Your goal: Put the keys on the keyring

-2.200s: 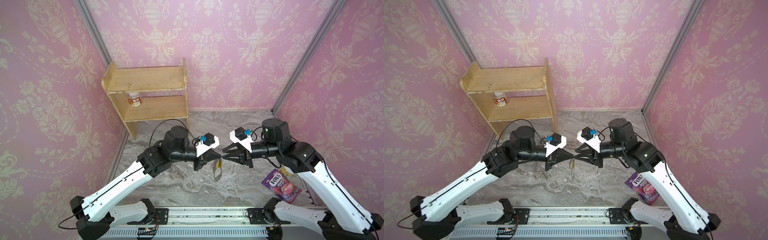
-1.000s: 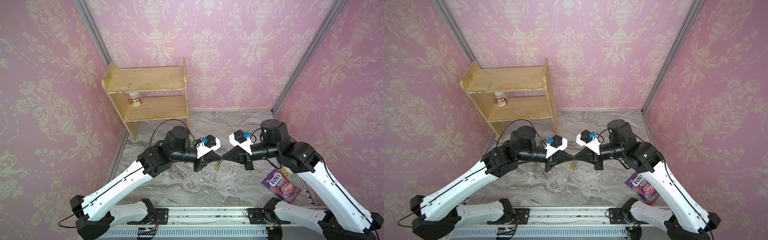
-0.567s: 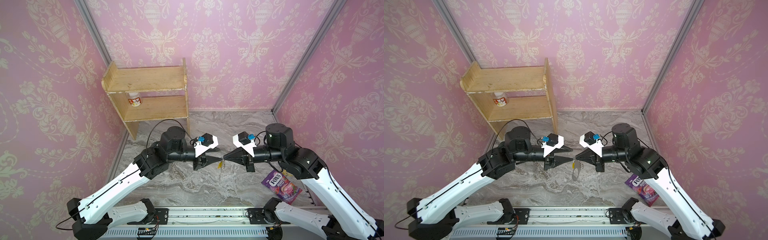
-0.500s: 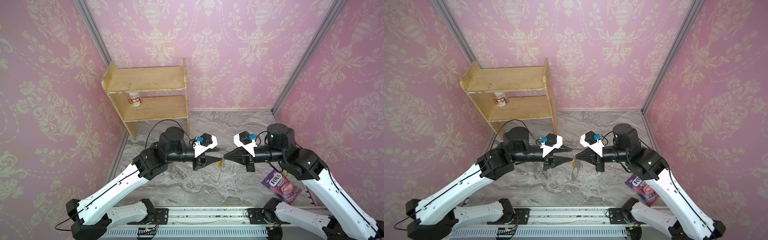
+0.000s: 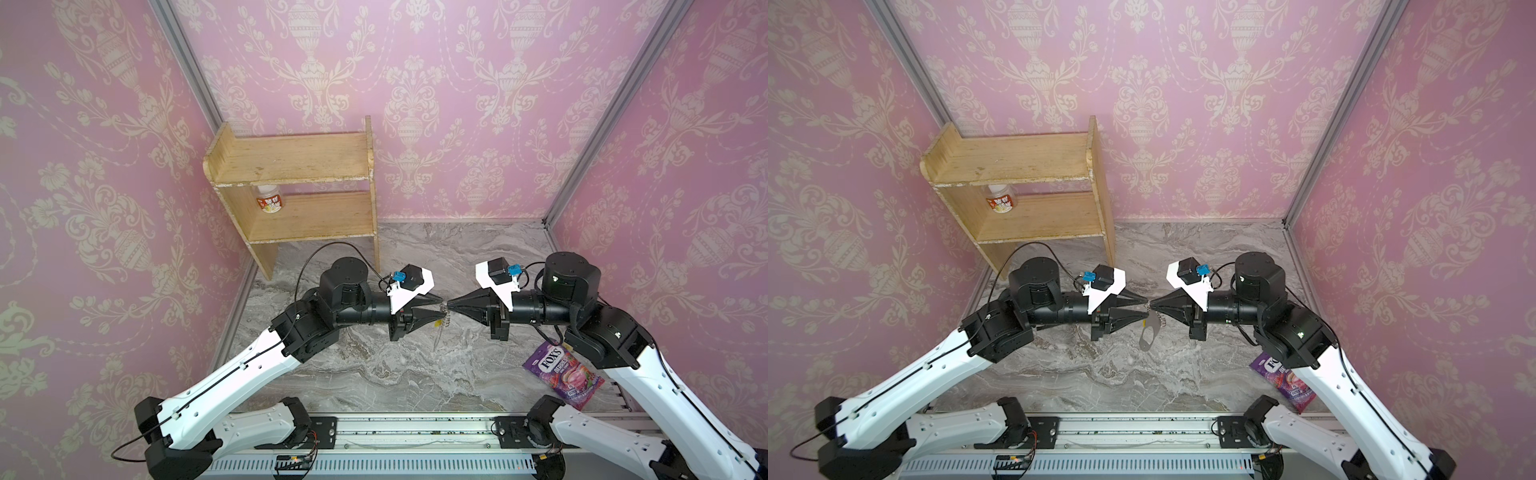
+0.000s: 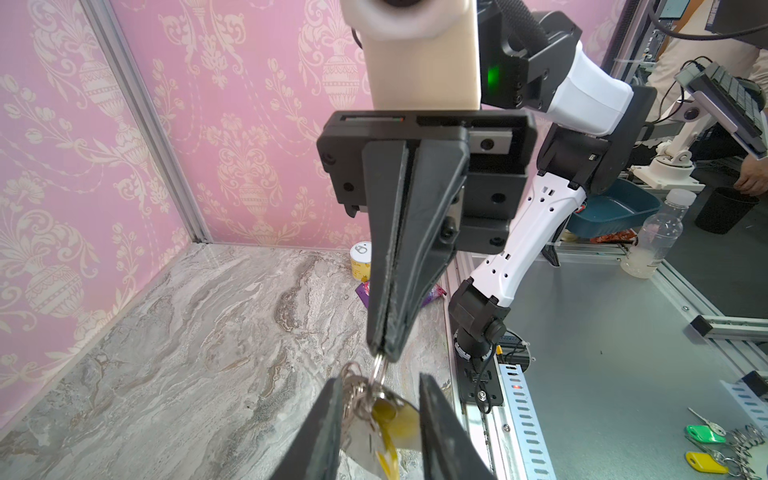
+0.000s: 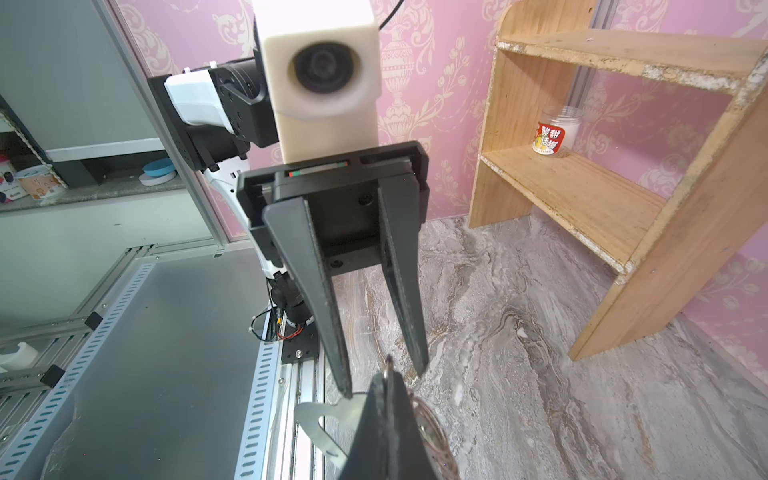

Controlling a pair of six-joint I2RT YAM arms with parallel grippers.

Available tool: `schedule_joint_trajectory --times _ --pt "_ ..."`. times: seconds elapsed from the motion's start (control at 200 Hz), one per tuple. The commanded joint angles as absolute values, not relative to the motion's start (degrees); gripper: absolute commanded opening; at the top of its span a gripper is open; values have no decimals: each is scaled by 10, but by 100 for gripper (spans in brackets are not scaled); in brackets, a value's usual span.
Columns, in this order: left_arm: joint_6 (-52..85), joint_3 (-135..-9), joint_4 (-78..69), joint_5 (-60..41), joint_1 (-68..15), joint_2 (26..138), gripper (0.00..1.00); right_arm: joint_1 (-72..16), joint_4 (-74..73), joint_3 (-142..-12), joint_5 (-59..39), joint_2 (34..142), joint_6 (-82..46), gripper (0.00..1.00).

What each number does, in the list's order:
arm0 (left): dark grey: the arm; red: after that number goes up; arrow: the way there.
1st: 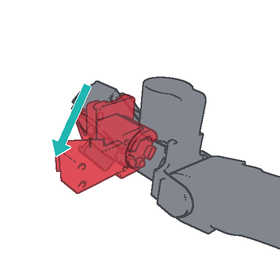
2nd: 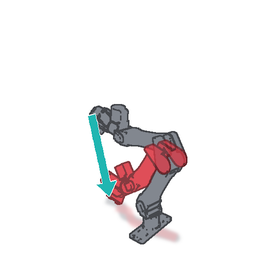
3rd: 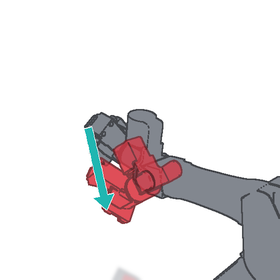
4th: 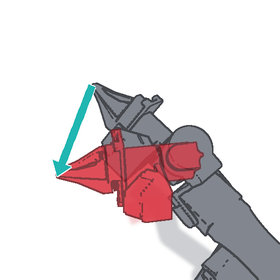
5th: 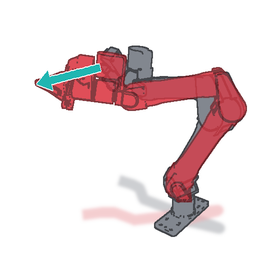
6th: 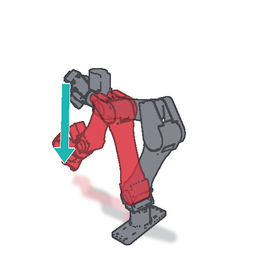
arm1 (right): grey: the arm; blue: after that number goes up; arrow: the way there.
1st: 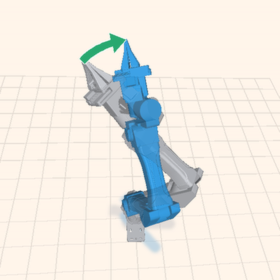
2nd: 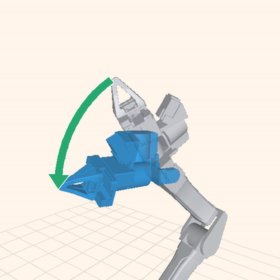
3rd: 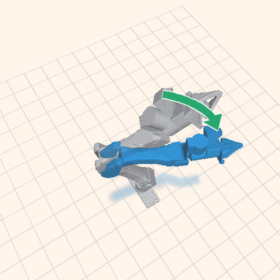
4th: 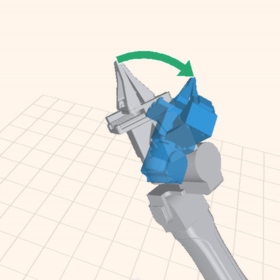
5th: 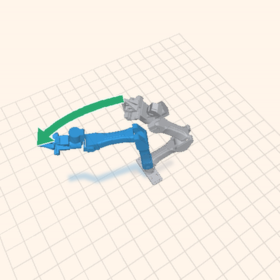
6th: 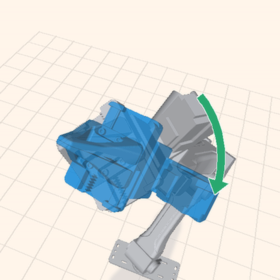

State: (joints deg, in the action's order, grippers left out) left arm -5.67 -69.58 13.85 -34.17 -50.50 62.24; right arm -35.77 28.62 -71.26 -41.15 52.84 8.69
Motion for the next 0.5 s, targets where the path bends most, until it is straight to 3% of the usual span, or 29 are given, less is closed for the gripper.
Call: schedule_joint_trajectory --times 0.0,0.13,0.405,0.495 --pt "-45 -691 114 -342 -509 615 21 -357 251 -705 -419 518 67 0" --pt "-48 -698 121 -340 -508 615 0 -357 258 -701 -415 517 68 0" --pt "-108 -765 231 -323 -508 628 0 -358 303 -694 -425 536 81 0" --pt "-138 -800 282 -326 -509 646 0 -358 317 -701 -434 542 89 28"
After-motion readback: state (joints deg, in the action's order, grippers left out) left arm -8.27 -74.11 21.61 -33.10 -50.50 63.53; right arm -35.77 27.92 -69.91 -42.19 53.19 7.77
